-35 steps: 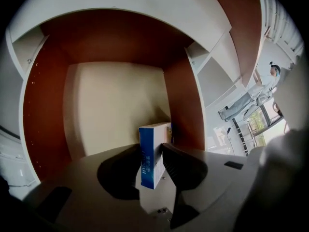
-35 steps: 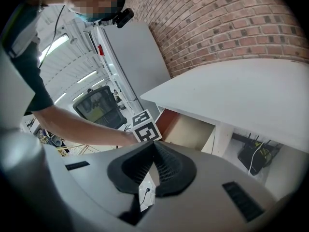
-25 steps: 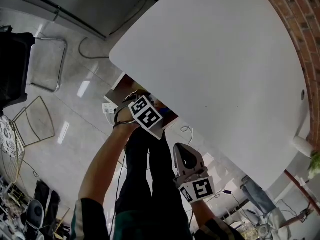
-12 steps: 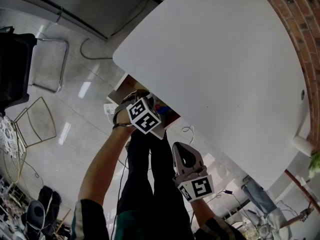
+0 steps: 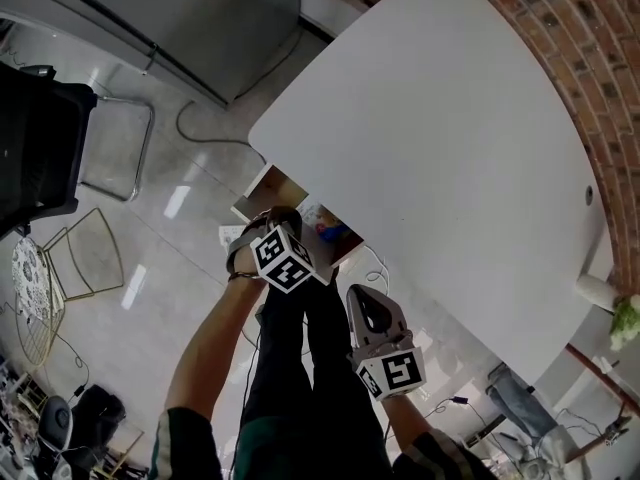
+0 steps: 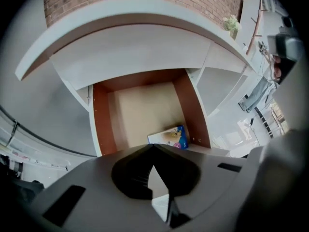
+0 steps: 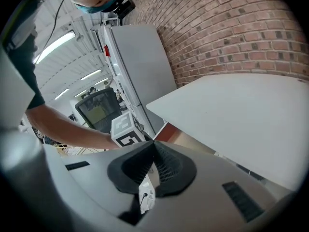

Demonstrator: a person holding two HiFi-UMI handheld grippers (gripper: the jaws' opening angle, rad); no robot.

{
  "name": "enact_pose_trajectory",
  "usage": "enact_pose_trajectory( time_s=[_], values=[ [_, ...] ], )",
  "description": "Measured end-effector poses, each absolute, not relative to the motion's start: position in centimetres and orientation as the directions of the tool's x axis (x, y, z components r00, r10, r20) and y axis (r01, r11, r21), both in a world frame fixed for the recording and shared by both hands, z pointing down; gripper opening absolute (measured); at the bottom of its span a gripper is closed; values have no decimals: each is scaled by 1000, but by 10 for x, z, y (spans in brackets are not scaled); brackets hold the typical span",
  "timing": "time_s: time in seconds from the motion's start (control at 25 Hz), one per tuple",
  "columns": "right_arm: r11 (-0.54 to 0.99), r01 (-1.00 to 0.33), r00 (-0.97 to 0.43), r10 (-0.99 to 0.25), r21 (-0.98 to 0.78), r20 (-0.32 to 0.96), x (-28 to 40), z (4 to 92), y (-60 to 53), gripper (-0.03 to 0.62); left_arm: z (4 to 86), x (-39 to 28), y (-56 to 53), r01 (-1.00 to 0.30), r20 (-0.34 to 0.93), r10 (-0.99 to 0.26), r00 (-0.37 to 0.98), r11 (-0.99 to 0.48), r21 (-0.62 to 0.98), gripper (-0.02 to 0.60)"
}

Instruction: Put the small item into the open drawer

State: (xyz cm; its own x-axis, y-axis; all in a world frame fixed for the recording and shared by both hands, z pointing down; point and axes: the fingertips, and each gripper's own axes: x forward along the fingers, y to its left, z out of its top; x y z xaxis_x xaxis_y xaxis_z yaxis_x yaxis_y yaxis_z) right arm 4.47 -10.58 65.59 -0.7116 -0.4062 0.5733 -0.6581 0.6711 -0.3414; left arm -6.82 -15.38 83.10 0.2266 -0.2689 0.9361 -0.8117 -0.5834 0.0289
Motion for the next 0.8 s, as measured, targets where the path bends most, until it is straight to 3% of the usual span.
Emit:
enact_pose_trajectory(
  time_s=[0.8],
  values=[
    [684,-650,-728,-438,-329,527,35,553,-147,25,659,-65,-148,-862,869,-423,256,-507,7,15]
  ],
)
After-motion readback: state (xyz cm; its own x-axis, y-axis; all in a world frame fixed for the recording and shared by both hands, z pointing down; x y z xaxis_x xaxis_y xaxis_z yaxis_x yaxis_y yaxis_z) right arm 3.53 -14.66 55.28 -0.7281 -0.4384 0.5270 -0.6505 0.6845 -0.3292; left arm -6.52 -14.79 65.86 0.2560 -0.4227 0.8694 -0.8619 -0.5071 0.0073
